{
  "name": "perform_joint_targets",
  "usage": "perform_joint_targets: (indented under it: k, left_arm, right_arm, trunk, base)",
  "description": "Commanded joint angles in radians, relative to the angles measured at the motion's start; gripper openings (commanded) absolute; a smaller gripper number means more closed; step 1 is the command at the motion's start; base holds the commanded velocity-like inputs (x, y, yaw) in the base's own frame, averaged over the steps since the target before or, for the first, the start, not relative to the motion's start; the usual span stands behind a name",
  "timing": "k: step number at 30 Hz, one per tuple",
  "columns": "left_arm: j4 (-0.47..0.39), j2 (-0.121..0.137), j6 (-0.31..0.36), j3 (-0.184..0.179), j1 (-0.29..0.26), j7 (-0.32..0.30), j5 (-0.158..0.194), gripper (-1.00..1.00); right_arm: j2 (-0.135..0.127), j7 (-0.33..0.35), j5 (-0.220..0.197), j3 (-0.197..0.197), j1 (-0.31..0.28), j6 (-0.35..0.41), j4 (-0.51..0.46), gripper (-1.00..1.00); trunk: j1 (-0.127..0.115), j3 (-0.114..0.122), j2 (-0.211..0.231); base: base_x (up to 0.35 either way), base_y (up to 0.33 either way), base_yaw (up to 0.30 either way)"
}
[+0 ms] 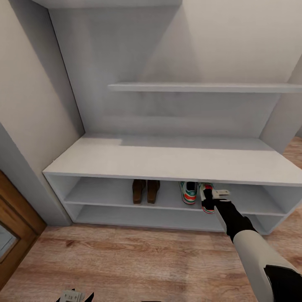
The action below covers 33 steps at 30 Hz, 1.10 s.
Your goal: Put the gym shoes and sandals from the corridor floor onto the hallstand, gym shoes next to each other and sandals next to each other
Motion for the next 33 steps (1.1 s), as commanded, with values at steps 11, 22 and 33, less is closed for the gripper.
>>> perform_joint_targets:
  k: [11,22,33]
  left_arm:
    - [-0.002,0.0,0.0,0.007,-0.001,-0.01,0.004,1.0]
    - [-0.002,0.0,-0.002,0.008,-0.001,-0.011,0.004,1.0]
    - [-0.001,0.0,-0.002,0.007,-0.001,-0.011,0.004,1.0]
  right_arm:
    - [0.001,0.002,0.01,-0.003,0.0,0.006,-0.002,-1.0]
    - [0.001,0.002,0.011,-0.003,0.0,0.006,-0.002,-1.0]
    - [0.001,0.002,0.011,-0.003,0.0,0.006,-0.002,-1.0]
  trunk:
    - [0.003,-0.032,-0.002]
    - [0.003,-0.032,-0.002]
    - [0.003,-0.032,-0.002]
  base:
    - [0.0,0.0,0.0]
    - [0.0,0.0,0.0]
    - [0.085,0.0,0.0]
